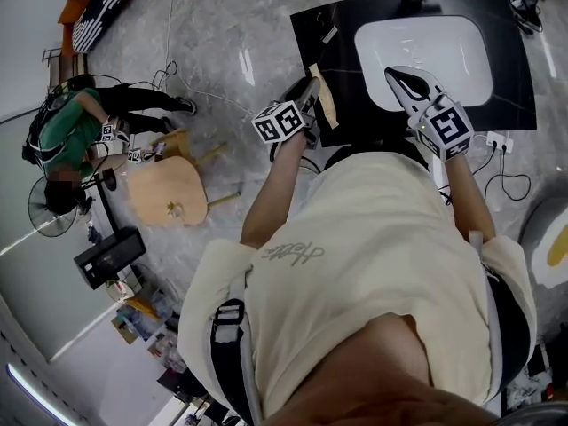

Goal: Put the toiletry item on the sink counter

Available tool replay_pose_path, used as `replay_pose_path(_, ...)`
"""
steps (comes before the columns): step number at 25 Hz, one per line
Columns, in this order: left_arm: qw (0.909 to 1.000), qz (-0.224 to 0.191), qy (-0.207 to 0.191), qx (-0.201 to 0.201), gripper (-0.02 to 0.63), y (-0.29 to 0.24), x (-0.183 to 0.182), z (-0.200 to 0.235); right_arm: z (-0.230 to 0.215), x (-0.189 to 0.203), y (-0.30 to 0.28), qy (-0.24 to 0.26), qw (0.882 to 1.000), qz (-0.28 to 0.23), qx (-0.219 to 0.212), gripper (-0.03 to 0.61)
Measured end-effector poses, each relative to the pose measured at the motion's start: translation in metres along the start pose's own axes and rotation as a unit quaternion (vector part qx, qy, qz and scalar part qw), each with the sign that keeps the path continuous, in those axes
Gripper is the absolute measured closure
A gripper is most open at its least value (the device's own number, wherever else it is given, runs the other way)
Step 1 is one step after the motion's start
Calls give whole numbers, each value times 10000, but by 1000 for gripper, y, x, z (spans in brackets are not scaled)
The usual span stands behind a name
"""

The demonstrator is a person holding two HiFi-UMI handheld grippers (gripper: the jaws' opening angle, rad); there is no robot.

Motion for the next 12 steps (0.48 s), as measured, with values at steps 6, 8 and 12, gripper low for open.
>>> replay_pose_path(6, 9898, -1021, -194, 973, 604, 42, -54, -57, 20, -21, 7, 289, 9996, -4, 33, 583)
replay_pose_path(8, 9843, -1205, -239, 1270, 611, 59, -66, -71, 32, -31, 9, 362, 9993, -98, 54, 583)
replay_pose_path(12, 9733, -1437, -698, 1651, 611, 87, -85, -102, 45, -52, 14, 461, 9987, -192, 104, 584)
Point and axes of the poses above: the fingertips, and each gripper's own axes: y backward along the fingers, z to its left, x out of its underside, the point moved 2 cm from there along y, backward along the fingers, and after that the axes turned 10 degrees about -x, right-handed, at the moved point
